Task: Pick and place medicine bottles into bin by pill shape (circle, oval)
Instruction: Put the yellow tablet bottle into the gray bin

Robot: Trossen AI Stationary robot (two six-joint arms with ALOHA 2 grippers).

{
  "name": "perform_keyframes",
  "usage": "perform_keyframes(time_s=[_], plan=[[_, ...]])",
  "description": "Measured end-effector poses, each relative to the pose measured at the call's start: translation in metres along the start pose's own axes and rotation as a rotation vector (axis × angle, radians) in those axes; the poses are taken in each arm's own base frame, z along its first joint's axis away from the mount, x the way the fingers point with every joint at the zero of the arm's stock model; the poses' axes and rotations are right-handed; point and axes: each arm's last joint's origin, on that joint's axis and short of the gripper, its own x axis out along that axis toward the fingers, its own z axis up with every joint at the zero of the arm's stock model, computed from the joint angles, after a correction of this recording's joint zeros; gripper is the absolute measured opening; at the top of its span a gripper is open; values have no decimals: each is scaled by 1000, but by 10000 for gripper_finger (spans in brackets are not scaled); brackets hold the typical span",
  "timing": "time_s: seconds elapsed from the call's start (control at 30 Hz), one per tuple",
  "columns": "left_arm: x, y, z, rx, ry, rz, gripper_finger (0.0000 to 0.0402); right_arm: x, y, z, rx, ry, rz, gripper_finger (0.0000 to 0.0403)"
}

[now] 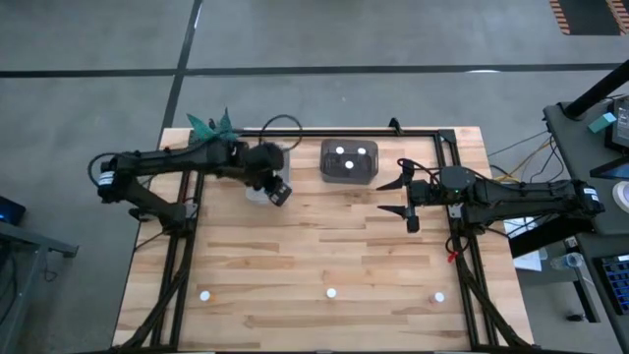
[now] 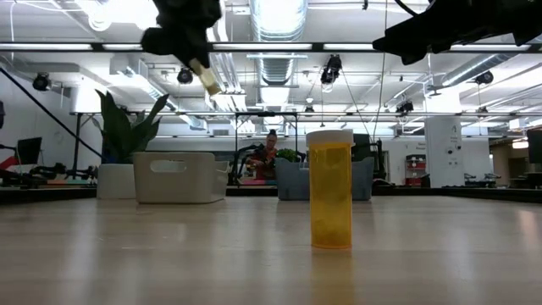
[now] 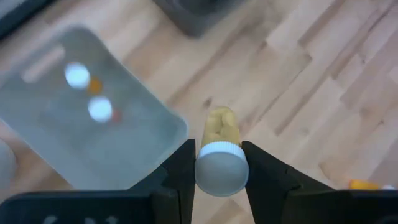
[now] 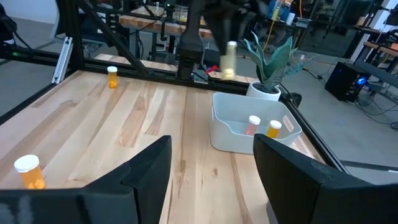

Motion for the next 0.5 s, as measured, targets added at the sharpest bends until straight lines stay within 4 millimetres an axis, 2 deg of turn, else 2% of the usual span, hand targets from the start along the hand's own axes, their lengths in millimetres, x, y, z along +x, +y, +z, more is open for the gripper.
perform_keyframes(time_s=[0.1,0.23,0.5], plan=[[3,7,18,40,-9,32,90,0,0,0,0,0,0,219],[12,26,36,72,42,117,90,0,0,0,-1,0,0,219],[47,76,51,55,182,293,89,0,0,0,-2,1,0,219]])
